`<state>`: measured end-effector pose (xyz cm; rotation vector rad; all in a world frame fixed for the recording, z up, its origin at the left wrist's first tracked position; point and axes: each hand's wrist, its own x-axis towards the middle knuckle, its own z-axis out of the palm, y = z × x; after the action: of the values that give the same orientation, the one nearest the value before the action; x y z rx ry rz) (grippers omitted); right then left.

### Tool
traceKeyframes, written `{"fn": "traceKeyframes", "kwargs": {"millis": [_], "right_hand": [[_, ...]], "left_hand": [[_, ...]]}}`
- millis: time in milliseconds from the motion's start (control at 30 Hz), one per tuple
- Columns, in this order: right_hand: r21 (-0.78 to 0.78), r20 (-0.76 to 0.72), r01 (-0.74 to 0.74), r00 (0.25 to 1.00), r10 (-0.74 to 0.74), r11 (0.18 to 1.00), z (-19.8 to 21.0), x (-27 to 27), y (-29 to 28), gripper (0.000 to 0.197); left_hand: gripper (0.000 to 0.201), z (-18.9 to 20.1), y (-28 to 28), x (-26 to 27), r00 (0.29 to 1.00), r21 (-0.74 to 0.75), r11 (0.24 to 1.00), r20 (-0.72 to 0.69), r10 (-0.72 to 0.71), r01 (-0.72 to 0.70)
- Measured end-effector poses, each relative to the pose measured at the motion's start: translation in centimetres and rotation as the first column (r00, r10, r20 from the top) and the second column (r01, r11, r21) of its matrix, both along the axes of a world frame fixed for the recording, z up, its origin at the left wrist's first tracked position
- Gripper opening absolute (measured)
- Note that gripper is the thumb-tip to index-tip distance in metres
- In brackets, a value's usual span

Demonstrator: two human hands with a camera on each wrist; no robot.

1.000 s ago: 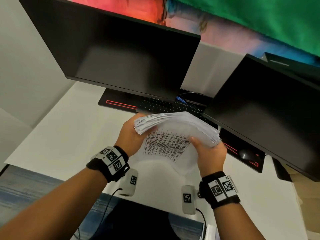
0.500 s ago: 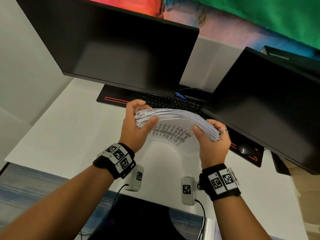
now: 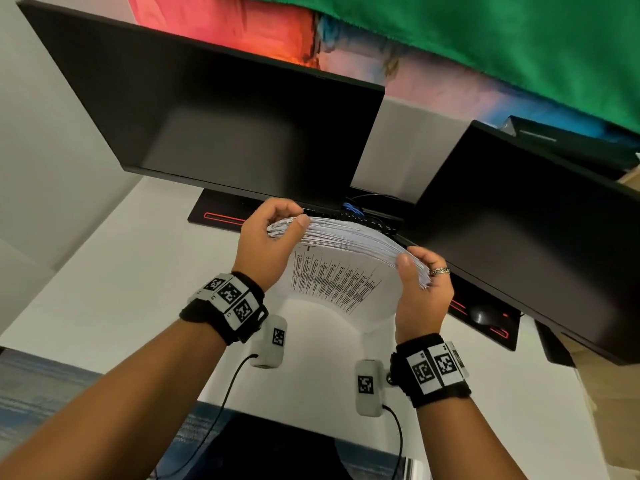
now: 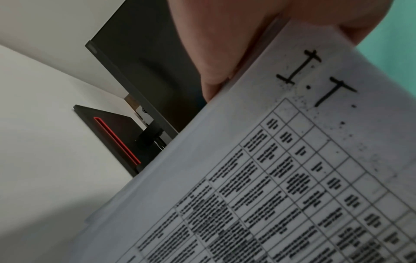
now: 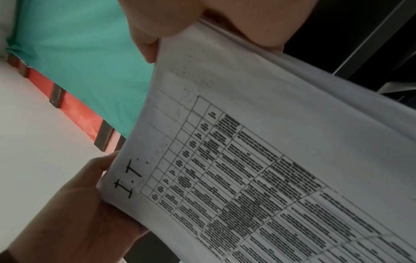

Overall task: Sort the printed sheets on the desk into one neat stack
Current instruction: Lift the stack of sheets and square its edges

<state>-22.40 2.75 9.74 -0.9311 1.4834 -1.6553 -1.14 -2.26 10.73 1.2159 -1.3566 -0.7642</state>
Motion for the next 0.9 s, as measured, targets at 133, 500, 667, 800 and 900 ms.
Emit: {"fn": "traceKeyframes", "kwargs": {"millis": [133,500,667,800,900], "right_hand": [[0.023,0.045,-0.038,0.998,0.037,0.999,-0.4,-0.2,0.1,0.029],[0.059,-0.050,-0.091,0.994,0.094,0.994,-1.5,-0.4,0.1,0.059],[0.054,-0.025,-0.113,0.993,0.115,0.992,-1.4,-0.6,-0.1,0.053],[0.066,0.024,-0.128,0.992,0.127,0.990,-1.5,-0.6,0.0,0.047],[0.087,0.018,-0.137,0.991,0.136,0.987,-1.5,-0.8,-0.2,0.030]], "left_hand": [[0.007,0.2,-0.6,-0.3,0.998,0.013,0.998,-0.011,0.055,-0.055],[0.026,0.6,-1.0,-0.6,0.994,0.017,0.998,-0.095,0.062,-0.060],[0.024,0.3,-0.8,0.5,0.997,-0.021,0.997,-0.039,-0.069,0.068],[0.024,0.2,-0.8,0.6,0.983,0.021,0.998,-0.178,-0.052,0.057],[0.060,-0.2,-0.6,1.2,0.965,0.048,0.973,-0.145,-0.217,0.225]]}}
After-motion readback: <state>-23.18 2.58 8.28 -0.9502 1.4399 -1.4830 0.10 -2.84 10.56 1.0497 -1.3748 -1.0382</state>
